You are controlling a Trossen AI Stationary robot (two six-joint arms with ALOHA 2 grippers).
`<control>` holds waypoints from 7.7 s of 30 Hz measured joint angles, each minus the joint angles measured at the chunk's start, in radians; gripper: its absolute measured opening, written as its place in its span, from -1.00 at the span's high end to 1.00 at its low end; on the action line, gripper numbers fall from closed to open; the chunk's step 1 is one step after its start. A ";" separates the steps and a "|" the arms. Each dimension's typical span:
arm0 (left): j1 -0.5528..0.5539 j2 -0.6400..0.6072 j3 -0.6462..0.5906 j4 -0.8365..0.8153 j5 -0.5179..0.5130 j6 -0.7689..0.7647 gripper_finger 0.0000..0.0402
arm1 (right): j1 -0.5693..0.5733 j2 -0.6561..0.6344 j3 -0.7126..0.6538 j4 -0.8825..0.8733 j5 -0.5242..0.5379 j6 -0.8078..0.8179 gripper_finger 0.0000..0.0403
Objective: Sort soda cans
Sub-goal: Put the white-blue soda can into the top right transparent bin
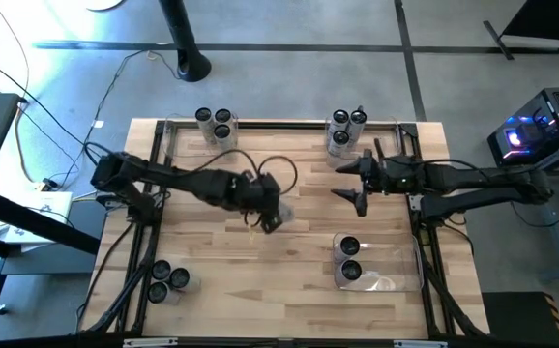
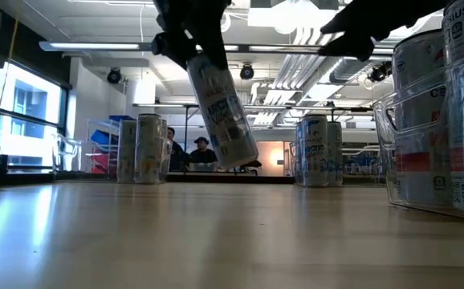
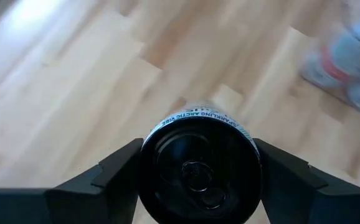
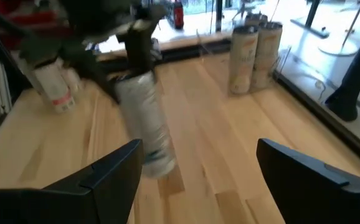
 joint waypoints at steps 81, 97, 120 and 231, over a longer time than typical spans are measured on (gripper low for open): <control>0.061 0.121 0.124 -0.178 0.127 0.028 -0.50 | 0.080 0.304 0.000 0.196 -0.043 -0.061 -0.53; -0.160 -0.071 0.016 -0.202 -0.343 -0.113 -0.50 | 0.097 0.689 0.076 0.752 -0.098 -0.192 -0.53; -0.371 -0.105 -0.566 0.574 -0.765 -0.354 -0.50 | 0.065 0.923 0.381 0.513 -0.036 -0.169 -0.53; -0.308 0.051 -0.558 0.867 -0.620 0.007 -0.50 | -0.756 0.234 -0.077 0.139 -0.082 -0.128 -0.48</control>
